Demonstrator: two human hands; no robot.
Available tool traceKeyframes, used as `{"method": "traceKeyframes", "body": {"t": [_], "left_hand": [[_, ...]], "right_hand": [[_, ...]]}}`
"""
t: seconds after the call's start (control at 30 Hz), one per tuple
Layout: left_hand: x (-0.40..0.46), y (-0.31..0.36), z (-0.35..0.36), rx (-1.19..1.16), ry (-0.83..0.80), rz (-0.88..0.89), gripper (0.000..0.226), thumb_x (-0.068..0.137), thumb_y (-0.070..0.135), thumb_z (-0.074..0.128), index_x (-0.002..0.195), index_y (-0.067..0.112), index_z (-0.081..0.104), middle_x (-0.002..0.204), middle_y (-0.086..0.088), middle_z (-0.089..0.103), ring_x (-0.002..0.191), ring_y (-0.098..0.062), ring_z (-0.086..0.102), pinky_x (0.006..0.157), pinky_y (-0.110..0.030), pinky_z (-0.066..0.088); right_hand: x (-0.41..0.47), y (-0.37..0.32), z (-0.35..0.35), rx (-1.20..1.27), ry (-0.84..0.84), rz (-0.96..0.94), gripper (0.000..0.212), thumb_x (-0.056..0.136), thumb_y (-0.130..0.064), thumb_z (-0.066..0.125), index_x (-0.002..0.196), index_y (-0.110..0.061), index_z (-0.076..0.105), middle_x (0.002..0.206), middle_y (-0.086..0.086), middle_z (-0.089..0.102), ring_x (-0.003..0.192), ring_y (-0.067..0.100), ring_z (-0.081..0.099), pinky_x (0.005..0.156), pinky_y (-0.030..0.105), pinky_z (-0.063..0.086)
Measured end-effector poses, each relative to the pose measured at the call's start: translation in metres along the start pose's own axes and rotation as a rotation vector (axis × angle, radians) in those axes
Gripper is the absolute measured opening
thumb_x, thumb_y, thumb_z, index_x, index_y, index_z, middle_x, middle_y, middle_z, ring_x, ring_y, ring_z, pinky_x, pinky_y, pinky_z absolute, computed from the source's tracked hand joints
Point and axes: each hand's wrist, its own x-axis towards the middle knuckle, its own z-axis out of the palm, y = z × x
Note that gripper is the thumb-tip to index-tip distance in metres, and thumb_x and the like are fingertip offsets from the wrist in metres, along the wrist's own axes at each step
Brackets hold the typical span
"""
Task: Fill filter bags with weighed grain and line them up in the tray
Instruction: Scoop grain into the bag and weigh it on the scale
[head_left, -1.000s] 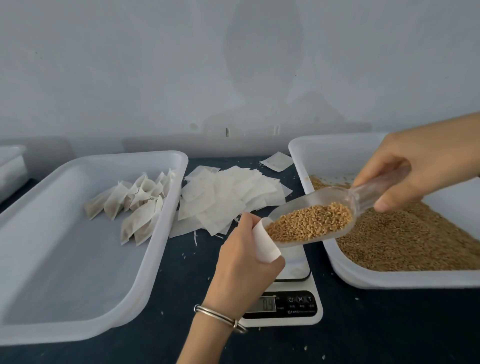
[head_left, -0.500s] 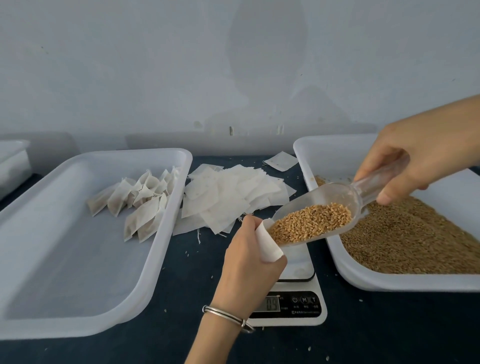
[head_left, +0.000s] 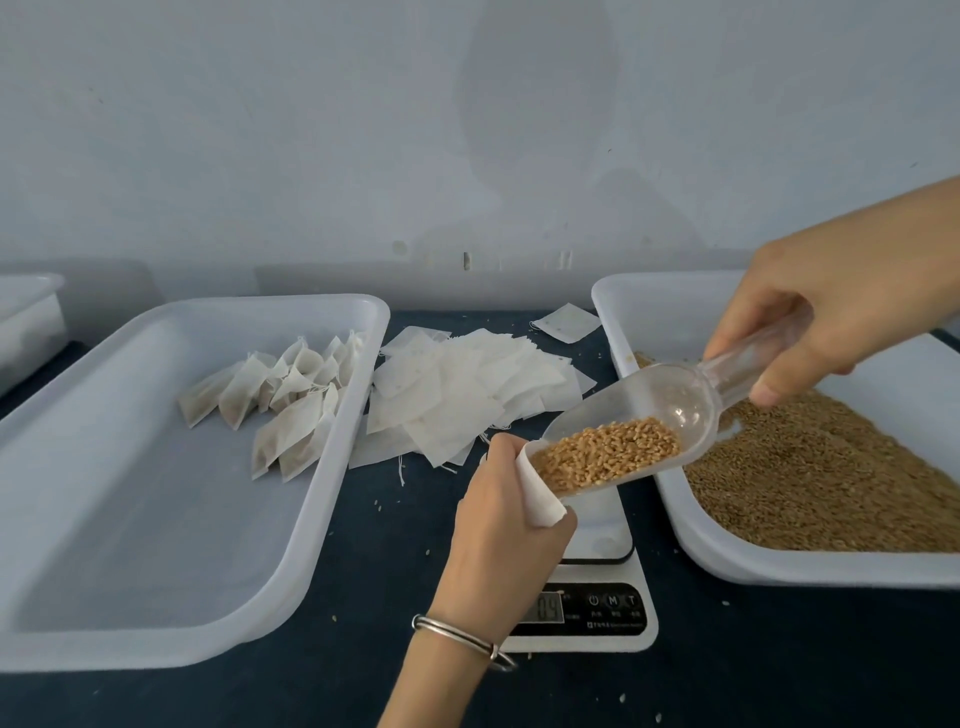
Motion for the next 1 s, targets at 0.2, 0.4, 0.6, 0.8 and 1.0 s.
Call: {"method": "traceKeyframes", "body": {"t": [0.2,0.4,0.6,0.8,1.0], "left_hand": [[-0.001,-0.001,0.002,0.009,-0.008,0.0,0.034,0.079,0.012,0.061,0.092,0.036,0.039,0.093,0.005,0.053,0.071,-0.01,0.052,0.059,-0.018,0.039],[-0.001,-0.002,0.003,-0.003,-0.014,0.011,0.033,0.081,0.013,0.06,0.094,0.034,0.039,0.093,0.005,0.052,0.071,-0.012,0.049,0.061,-0.021,0.039],[-0.001,-0.001,0.004,-0.058,-0.017,-0.001,0.031,0.08,0.012,0.06,0.095,0.033,0.043,0.09,0.003,0.052,0.065,-0.003,0.047,0.053,-0.014,0.039],[-0.001,0.0,0.003,-0.103,-0.019,0.006,0.032,0.08,0.008,0.059,0.093,0.032,0.043,0.084,0.006,0.049,0.064,0.006,0.049,0.051,-0.01,0.039],[-0.001,0.001,0.002,-0.18,-0.03,0.0,0.027,0.081,0.006,0.057,0.094,0.027,0.046,0.08,0.008,0.05,0.058,0.008,0.051,0.045,-0.01,0.038]], "right_hand": [[0.001,0.002,0.002,0.016,-0.001,-0.014,0.023,0.065,-0.043,0.073,0.088,-0.045,0.072,0.068,-0.006,0.07,0.047,0.0,0.056,0.048,0.008,0.04],[0.001,0.003,0.002,0.028,-0.006,-0.018,0.026,0.06,-0.048,0.07,0.086,-0.049,0.071,0.069,-0.002,0.07,0.048,-0.001,0.055,0.05,0.008,0.041],[0.001,0.006,0.002,0.038,-0.001,-0.015,0.029,0.058,-0.051,0.069,0.087,-0.052,0.069,0.073,0.0,0.071,0.05,-0.001,0.056,0.05,0.009,0.041],[0.003,0.016,0.006,0.091,0.0,-0.051,0.027,0.06,-0.049,0.071,0.087,-0.054,0.068,0.068,-0.006,0.07,0.048,0.0,0.056,0.051,0.007,0.04],[0.007,0.032,0.012,0.168,-0.015,-0.108,0.027,0.064,-0.049,0.073,0.091,-0.052,0.07,0.067,-0.008,0.069,0.049,0.0,0.056,0.054,0.006,0.041]]}}
